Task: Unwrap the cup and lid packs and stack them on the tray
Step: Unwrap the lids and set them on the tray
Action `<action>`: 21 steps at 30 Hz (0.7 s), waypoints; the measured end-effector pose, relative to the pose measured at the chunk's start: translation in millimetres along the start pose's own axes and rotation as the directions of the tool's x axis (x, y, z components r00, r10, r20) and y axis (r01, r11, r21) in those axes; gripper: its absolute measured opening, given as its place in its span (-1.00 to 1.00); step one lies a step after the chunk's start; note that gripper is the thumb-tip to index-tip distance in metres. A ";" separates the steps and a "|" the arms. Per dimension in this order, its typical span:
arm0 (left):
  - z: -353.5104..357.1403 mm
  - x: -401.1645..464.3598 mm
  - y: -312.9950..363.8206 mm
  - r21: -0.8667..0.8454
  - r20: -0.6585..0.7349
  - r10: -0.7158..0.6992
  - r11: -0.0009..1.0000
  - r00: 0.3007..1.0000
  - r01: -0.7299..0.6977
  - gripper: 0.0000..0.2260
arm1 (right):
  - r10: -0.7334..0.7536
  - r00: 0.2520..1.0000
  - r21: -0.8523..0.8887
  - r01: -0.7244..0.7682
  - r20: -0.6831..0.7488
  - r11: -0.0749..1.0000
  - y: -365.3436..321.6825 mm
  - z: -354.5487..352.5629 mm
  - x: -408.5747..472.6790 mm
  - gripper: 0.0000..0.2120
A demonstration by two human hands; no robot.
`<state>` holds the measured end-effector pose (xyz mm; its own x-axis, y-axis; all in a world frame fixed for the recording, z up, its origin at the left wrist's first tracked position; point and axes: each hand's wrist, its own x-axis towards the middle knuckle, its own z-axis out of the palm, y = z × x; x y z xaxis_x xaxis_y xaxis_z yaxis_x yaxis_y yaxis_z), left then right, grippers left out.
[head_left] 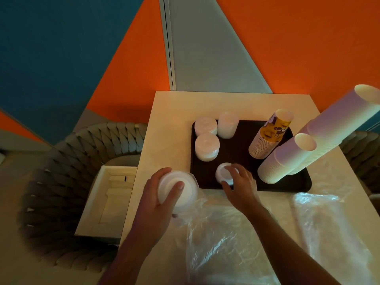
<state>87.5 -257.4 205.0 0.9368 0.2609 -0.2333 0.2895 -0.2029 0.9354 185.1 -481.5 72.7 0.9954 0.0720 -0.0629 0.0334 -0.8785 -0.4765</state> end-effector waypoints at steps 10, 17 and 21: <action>6.6 -0.7 -1.2 -0.064 0.030 0.050 0.997 0.998 -0.048 -0.62 | -0.101 0.993 0.787 0.012 0.064 0.617 -104.3 -103.6 -41.5 -0.89; 10.7 -4.8 8.0 -0.103 0.068 0.096 0.991 0.993 -0.088 -0.65 | -0.174 0.985 0.660 0.129 0.003 0.740 -112.9 -112.7 -54.3 -0.93; 12.3 -7.1 9.2 -0.099 0.074 0.099 0.991 0.992 -0.091 -0.66 | -0.220 0.974 0.580 0.215 -0.064 0.786 -112.6 -115.4 -58.8 -0.95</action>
<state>85.9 -272.7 212.0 0.9728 0.1688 -0.1586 0.1817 -0.1314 0.9745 133.1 -441.3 231.3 0.9674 0.2329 0.0993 0.1885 -0.4008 -0.8966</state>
